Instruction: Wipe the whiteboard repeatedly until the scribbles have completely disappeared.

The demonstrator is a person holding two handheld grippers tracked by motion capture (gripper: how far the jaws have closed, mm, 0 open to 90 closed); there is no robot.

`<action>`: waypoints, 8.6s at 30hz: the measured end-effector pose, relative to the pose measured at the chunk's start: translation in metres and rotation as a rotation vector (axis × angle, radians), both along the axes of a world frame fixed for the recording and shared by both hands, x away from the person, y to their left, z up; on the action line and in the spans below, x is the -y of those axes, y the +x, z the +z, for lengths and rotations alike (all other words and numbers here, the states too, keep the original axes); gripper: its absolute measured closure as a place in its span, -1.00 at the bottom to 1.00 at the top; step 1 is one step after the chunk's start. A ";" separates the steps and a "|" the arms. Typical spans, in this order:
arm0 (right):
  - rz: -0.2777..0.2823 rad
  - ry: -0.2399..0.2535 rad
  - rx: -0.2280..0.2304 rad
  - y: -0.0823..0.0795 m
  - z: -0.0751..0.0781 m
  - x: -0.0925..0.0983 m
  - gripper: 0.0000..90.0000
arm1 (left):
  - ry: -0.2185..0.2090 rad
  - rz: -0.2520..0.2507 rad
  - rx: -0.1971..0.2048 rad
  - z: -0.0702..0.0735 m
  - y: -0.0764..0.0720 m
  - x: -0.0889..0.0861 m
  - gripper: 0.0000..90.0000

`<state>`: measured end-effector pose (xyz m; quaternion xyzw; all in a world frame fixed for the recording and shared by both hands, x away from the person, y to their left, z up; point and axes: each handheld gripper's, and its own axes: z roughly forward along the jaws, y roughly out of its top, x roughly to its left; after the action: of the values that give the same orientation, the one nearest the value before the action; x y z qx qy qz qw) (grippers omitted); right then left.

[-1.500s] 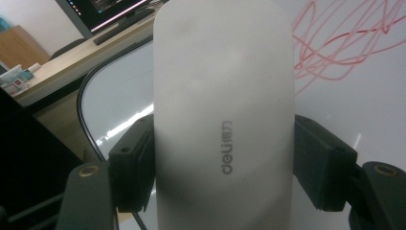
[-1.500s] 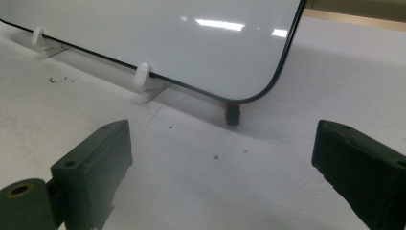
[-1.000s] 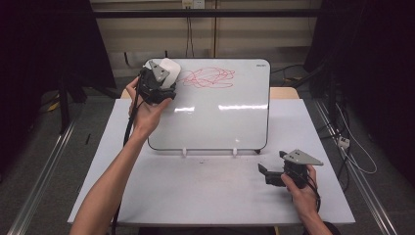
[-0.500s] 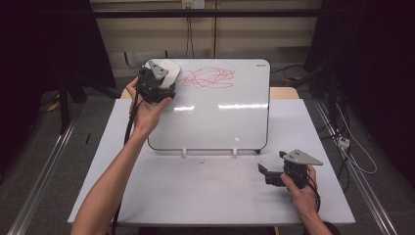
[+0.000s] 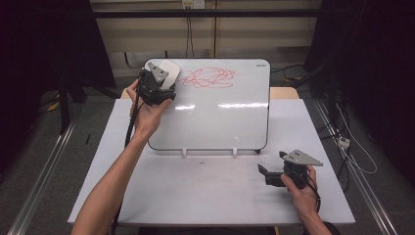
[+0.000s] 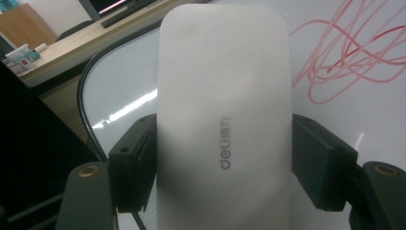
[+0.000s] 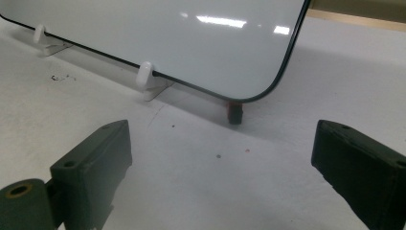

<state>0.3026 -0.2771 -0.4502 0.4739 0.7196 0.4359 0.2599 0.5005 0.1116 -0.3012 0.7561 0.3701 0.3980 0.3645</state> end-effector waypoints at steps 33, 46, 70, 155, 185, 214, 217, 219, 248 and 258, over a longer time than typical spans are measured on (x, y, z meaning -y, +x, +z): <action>0.000 -0.004 0.006 0.000 0.000 -0.001 -0.86 | 0.087 -0.030 -0.015 0.003 0.001 0.032 -0.31; 0.003 -0.004 0.008 0.000 0.000 -0.001 -0.85 | 0.106 -0.045 -0.022 0.002 0.000 0.040 -0.31; 0.004 -0.001 0.010 0.000 0.001 -0.001 -0.86 | 0.138 -0.074 -0.024 0.002 -0.001 0.059 -0.31; 0.007 0.004 0.010 -0.002 0.001 0.000 -0.86 | 0.153 -0.111 -0.032 0.016 0.007 0.081 -0.31; 0.009 0.005 0.011 -0.002 0.001 0.000 -0.86 | 0.198 -0.131 -0.034 0.013 0.002 0.107 -0.31; 0.015 0.002 0.017 -0.003 0.002 -0.001 -0.86 | 0.306 -0.200 -0.027 -0.007 -0.013 0.139 -0.31; 0.013 0.005 0.013 -0.003 0.002 -0.001 -0.86 | 0.311 -0.211 -0.028 -0.011 -0.016 0.145 -0.31; 0.012 0.005 0.012 -0.003 0.002 -0.001 -0.86 | 0.316 -0.213 -0.024 -0.013 -0.018 0.146 -0.31; 0.011 -0.002 0.018 -0.003 0.002 -0.001 -0.86 | 0.277 -0.219 -0.004 -0.011 -0.019 0.140 -0.31; 0.014 -0.001 0.017 -0.003 0.002 0.000 -0.86 | 0.260 -0.191 -0.021 0.005 -0.007 0.142 -0.31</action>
<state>0.2995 -0.2768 -0.4483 0.4651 0.7208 0.4414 0.2631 0.4931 -0.0299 -0.2965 0.8327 0.2457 0.3983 0.2959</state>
